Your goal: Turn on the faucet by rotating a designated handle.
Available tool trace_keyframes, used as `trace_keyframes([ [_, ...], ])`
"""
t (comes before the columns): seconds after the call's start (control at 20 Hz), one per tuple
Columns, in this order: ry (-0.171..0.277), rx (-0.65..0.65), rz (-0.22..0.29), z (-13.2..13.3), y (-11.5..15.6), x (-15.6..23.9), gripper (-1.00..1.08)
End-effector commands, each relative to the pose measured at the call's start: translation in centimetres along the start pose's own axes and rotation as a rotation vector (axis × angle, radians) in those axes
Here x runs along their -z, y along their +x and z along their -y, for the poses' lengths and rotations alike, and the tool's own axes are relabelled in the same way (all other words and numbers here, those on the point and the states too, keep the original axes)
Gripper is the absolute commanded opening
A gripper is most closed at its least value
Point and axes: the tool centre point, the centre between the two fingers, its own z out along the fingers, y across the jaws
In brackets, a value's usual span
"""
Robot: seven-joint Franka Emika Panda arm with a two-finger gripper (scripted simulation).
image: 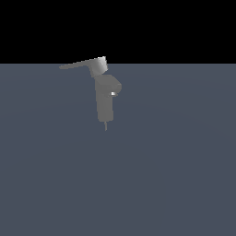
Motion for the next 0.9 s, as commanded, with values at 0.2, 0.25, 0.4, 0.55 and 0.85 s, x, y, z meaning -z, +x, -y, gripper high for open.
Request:
trace_keyframes([
  [0.2, 0.008, -0.157, 0.045, 2.9, 3.8, -1.9, -1.00],
  [0.25, 0.007, -0.181, 0.051, 3.4, 4.4, -2.3, -1.00],
  [0.4, 0.003, -0.254, 0.069, 4.8, 6.0, -3.5, -1.00],
  [0.55, -0.006, -0.327, 0.084, 6.3, 7.6, -4.8, -1.00],
  [0.85, -0.033, -0.473, 0.106, 9.3, 10.5, -7.8, -1.00],
])
